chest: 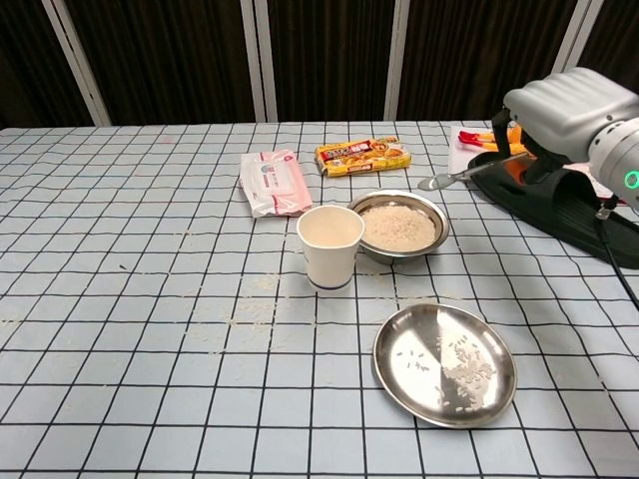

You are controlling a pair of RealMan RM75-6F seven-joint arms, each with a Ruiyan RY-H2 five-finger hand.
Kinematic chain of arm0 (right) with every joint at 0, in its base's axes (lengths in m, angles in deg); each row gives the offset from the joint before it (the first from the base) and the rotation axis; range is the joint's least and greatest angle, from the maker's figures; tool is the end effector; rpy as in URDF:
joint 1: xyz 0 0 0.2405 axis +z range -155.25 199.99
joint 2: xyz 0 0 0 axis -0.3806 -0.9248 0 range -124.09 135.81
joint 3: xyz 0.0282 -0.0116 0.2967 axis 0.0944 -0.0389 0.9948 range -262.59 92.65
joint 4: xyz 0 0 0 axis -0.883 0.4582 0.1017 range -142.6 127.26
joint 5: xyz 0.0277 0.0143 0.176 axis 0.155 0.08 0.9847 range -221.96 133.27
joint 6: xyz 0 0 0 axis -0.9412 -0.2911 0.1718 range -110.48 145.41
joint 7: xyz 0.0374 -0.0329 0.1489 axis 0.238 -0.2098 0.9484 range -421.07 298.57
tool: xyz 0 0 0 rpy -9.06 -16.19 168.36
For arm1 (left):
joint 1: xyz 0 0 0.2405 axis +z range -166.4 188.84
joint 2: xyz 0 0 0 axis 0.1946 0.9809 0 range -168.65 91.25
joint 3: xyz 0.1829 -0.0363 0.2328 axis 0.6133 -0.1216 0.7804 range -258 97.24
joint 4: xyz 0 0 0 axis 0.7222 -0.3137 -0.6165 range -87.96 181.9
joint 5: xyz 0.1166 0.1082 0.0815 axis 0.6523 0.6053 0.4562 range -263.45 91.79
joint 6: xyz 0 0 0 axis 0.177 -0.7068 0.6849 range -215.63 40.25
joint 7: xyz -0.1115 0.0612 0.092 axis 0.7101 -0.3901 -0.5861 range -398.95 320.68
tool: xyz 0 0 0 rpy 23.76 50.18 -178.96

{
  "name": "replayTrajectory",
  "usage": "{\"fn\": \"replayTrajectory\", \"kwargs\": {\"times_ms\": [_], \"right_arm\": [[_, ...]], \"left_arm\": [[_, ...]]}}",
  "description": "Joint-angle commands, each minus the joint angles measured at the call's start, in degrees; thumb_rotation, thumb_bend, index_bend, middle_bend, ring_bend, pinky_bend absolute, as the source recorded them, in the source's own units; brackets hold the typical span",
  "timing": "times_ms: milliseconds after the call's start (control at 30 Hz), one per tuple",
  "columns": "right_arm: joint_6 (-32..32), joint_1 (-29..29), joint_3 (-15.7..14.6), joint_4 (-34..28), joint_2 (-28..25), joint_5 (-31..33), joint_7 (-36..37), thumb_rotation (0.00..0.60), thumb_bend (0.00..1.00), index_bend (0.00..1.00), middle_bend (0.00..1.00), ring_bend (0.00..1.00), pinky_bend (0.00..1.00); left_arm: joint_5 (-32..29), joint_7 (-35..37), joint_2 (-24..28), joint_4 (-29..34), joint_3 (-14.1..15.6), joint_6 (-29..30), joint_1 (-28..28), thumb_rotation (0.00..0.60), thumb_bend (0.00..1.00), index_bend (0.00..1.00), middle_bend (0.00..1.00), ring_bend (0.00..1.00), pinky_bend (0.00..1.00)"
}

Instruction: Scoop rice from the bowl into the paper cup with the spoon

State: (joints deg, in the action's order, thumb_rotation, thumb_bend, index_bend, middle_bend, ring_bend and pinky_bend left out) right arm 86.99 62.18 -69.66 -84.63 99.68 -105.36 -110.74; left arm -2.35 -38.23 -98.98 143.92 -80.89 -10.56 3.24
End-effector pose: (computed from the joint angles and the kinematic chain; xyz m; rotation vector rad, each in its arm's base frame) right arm -0.1983 -0.3996 0.0429 1.5957 -0.4530 0.6518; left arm -0.3322 0.2020 0.1993 -1.4679 -1.0432 -0.8312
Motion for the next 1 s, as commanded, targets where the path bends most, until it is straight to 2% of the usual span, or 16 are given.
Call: {"fn": "replayTrajectory", "kwargs": {"times_ms": [33, 133, 333, 767, 1000], "right_arm": [[1.22, 2.87, -3.36, 5.78, 2.69, -5.28, -6.49, 0.600, 0.56, 0.59, 0.89, 1.00, 1.00], [1.99, 3.63, -5.19, 9.89, 4.32, -8.27, -8.71, 0.600, 0.56, 0.59, 0.89, 1.00, 1.00], [1.84, 3.55, -5.74, 13.91, 6.88, -8.76, -9.51, 0.600, 0.56, 0.60, 0.89, 1.00, 1.00], [3.62, 3.00, -7.34, 16.84, 8.36, -11.88, -14.04, 0.600, 0.56, 0.61, 0.89, 1.00, 1.00], [3.75, 2.86, -7.13, 18.45, 10.30, -12.50, -14.91, 0.600, 0.56, 0.61, 0.89, 1.00, 1.00]], "left_arm": [[-0.82, -0.16, 0.13, 0.52, -0.25, -0.16, -0.01, 0.600, 0.00, 0.00, 0.00, 0.00, 0.00], [-0.82, -0.39, 0.15, 0.85, -0.30, -0.05, -0.03, 0.600, 0.00, 0.00, 0.00, 0.00, 0.00], [-0.63, -0.12, 0.31, 1.17, -0.17, -0.13, -0.06, 0.600, 0.00, 0.00, 0.00, 0.00, 0.00], [-0.63, 0.10, 0.54, 1.83, -0.03, -0.43, -0.19, 0.600, 0.00, 0.00, 0.00, 0.00, 0.00], [-0.44, 0.44, 0.61, 1.87, -0.02, -0.23, -0.15, 0.600, 0.00, 0.00, 0.00, 0.00, 0.00]]}}
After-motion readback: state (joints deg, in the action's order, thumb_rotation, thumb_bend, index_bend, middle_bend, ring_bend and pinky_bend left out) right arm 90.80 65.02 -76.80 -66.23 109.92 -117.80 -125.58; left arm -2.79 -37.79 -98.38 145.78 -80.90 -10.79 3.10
